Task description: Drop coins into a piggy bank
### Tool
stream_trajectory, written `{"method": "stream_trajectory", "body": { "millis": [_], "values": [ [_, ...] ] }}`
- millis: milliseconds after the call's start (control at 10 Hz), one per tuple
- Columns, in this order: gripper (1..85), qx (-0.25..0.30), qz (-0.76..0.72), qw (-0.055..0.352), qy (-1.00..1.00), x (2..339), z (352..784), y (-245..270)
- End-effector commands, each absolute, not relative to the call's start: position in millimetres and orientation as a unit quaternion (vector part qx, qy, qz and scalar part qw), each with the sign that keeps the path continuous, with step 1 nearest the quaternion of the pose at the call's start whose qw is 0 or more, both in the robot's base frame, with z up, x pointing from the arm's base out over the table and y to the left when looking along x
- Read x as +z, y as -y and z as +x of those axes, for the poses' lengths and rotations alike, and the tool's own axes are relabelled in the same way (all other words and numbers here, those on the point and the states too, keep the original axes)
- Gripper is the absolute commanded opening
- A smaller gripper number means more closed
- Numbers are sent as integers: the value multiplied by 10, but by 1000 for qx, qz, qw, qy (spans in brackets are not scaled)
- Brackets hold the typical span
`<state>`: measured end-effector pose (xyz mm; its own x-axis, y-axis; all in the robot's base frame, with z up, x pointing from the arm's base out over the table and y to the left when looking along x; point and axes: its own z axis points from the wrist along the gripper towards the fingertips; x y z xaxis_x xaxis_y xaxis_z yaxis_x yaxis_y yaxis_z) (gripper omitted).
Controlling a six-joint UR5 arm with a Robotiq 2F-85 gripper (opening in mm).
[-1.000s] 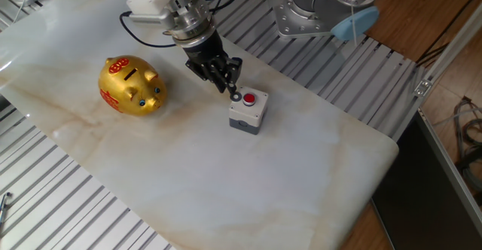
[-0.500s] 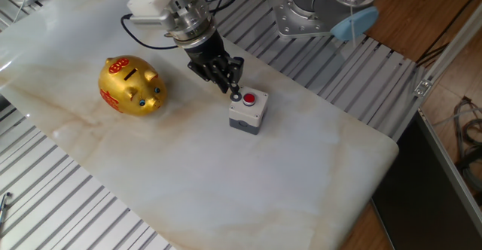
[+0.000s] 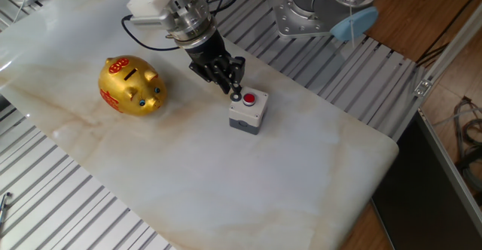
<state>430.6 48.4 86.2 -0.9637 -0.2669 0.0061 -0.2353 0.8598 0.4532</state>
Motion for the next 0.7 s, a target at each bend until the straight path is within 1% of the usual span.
{"method": "stream_trajectory", "body": {
  "millis": [0,600],
  "values": [
    [323,-235,134,28,962,875,4334,-490],
    [353,-241,140,24,960,843,4339,-485]
  ]
}}
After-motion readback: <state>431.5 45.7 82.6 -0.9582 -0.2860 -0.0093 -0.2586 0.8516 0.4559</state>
